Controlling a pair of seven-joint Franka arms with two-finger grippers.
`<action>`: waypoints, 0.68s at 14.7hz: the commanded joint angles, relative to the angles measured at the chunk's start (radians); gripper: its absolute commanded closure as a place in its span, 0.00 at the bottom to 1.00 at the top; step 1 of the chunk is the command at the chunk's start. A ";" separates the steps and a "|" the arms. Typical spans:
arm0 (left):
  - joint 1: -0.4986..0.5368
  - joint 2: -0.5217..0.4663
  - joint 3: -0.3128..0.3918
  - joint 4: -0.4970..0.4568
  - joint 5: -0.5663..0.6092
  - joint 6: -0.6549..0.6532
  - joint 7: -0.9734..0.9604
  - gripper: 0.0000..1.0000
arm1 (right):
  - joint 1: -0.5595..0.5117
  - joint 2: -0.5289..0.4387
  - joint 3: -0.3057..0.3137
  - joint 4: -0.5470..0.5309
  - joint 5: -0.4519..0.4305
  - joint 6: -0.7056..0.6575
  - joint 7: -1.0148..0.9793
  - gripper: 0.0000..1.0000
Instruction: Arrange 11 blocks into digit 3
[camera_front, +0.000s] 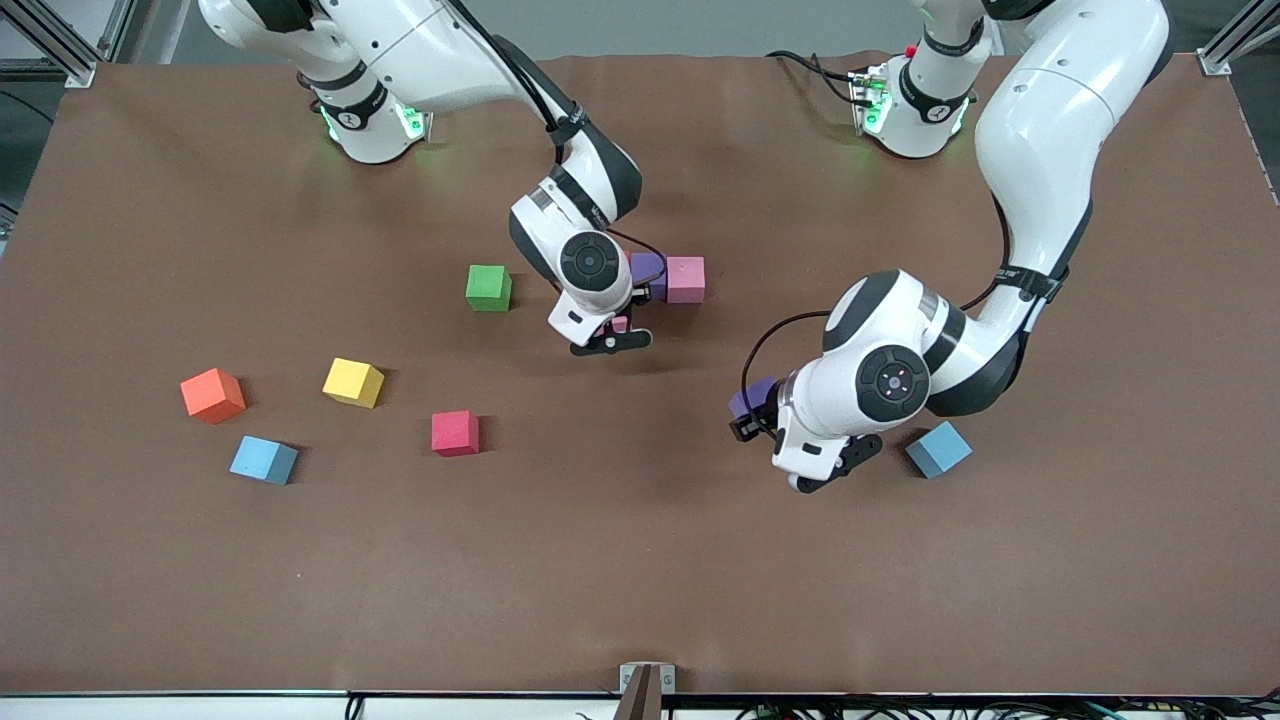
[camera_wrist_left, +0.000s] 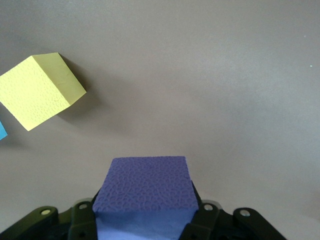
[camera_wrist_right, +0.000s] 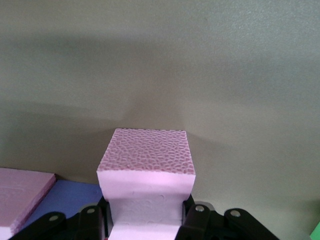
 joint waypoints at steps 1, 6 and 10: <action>0.003 -0.015 -0.003 -0.008 -0.013 -0.008 0.025 0.83 | 0.010 -0.009 -0.005 -0.017 0.018 -0.005 -0.006 0.64; 0.003 -0.013 -0.003 -0.008 -0.015 -0.008 0.045 0.83 | 0.005 -0.018 -0.007 -0.013 0.018 -0.008 0.005 0.00; 0.003 -0.013 -0.003 -0.006 -0.015 -0.008 0.051 0.83 | -0.021 -0.076 -0.018 -0.005 0.016 -0.014 -0.003 0.00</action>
